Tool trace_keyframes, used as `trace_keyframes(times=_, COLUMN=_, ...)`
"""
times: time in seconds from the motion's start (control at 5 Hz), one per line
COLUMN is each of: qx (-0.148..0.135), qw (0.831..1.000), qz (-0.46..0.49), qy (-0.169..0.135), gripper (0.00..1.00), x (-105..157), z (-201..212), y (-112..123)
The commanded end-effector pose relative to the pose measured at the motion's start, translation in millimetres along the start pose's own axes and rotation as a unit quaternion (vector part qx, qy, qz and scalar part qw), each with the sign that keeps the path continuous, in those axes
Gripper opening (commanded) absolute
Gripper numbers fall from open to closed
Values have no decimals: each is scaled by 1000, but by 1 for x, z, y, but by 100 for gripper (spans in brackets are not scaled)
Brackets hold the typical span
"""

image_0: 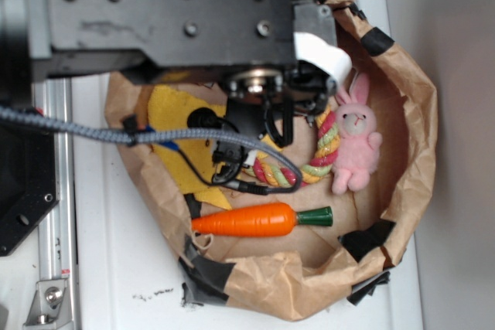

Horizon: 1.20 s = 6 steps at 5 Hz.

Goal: Grab the multicolored rope.

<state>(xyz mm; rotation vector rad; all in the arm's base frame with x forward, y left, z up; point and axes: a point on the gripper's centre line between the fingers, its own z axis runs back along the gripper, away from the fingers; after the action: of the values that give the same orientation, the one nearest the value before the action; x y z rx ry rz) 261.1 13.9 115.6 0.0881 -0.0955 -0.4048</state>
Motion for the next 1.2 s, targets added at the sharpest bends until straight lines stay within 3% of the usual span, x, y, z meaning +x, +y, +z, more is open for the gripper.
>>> trace_keyframes(times=0.0, qx=-1, qw=998, qz=-19, qy=-68, gripper=100, x=50, z=-43, y=30)
trace_keyframes(times=0.4, qx=2, qw=995, qz=-104, qy=0, gripper=100, x=52, z=-100, y=13)
trace_keyframes(times=0.6, qx=-9, qw=990, qz=-140, qy=10, gripper=100, x=46, z=-108, y=-9)
trace_keyframes(times=0.8, qx=5, qw=992, qz=-127, qy=22, gripper=0, x=45, z=-118, y=-16)
trace_keyframes(times=1.0, qx=28, qw=994, qz=-106, qy=13, gripper=0, x=49, z=-106, y=-9)
